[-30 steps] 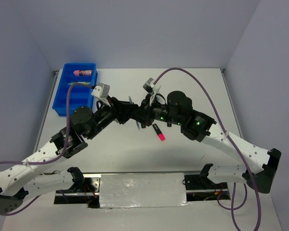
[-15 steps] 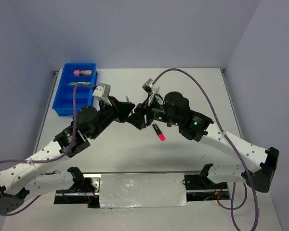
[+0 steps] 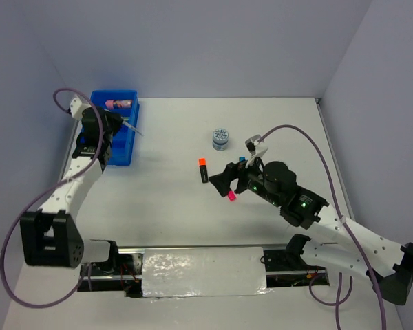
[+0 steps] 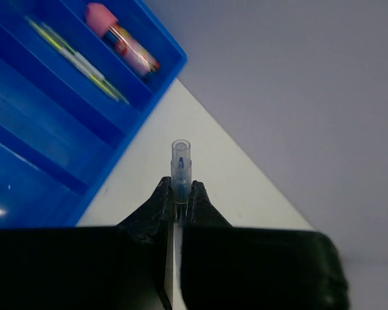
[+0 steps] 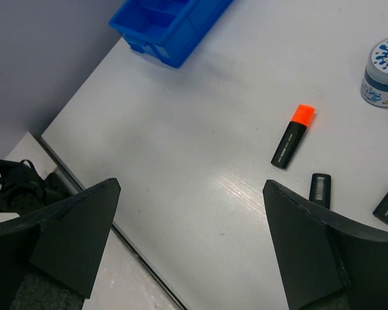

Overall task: Sort the stationery into containers
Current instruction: Place the pen in the storage box.

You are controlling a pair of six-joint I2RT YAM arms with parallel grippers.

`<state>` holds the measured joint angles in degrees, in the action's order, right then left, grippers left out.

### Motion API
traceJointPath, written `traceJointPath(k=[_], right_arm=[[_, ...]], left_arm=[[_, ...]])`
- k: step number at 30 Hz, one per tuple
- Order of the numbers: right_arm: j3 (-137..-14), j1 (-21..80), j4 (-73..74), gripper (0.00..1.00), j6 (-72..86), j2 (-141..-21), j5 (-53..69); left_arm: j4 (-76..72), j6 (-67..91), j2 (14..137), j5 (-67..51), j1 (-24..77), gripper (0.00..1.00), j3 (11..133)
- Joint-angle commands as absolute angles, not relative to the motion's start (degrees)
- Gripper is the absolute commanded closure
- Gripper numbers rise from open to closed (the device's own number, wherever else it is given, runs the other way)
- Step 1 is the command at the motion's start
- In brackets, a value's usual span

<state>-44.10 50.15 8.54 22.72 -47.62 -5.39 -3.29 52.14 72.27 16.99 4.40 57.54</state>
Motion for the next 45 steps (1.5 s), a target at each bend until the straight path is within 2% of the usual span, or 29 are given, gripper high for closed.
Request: traceJointPath(k=[1, 5, 9, 18, 23, 25, 28, 31, 32, 37, 38, 40, 45], right_arm=[[-41.9, 49.8, 7.4, 0.00, 23.2, -44.5, -6.9], [-38.9, 49.8, 7.2, 0.00, 22.9, -42.3, -4.4], [-36.2, 49.8, 4.3, 0.00, 23.6, -42.3, -1.6], [-38.3, 49.7, 1.2, 0.00, 21.4, -50.9, 4.0], [-38.7, 49.7, 0.7, 0.00, 21.4, -52.1, 5.3], [-38.3, 49.7, 1.0, 0.00, 21.3, -51.4, 4.8], [-38.7, 49.8, 2.1, 0.00, 20.2, -51.2, 3.0], [-39.3, 49.7, 3.3, 0.00, 19.6, -51.6, 2.4], [-39.3, 49.7, 3.3, 0.00, 19.6, -51.6, 2.5], [-38.8, 49.8, 3.3, 0.00, 19.7, -50.3, 2.6], [-38.8, 49.7, 3.4, 0.00, 19.5, -50.2, 2.4], [-38.8, 49.7, 4.0, 0.00, 19.3, -49.9, 2.0], [-39.4, 49.2, 5.7, 0.00, 18.5, -50.5, 0.4]], left_arm=[[-19.5, 59.4, 81.2, 12.7, -4.7, 1.00, 60.3], [-29.7, 61.6, 93.2, 7.1, -11.3, 1.00, 65.9], [-30.2, 58.6, 102.7, 8.3, -13.4, 1.00, 73.8], [-36.8, 55.6, 110.5, 9.8, -13.6, 0.99, 75.5], [-39.8, 54.6, 112.8, 11.0, -13.9, 0.92, 74.4], [-39.6, 54.8, 114.2, 10.1, -14.1, 0.92, 74.9], [-40.8, 55.8, 115.1, 9.1, -14.2, 0.85, 74.4], [-40.3, 56.6, 115.5, 9.3, -14.2, 0.72, 74.7], [-38.4, 56.8, 115.4, 9.6, -14.0, 0.62, 75.0], [-36.0, 57.2, 114.4, 10.5, -14.1, 0.44, 75.0], [-35.9, 57.1, 114.2, 10.5, -14.1, 0.38, 75.0], [-34.5, 57.4, 113.7, 10.7, -14.0, 0.32, 75.0], [-32.6, 58.1, 110.3, 10.5, -14.0, 0.26, 74.8]])
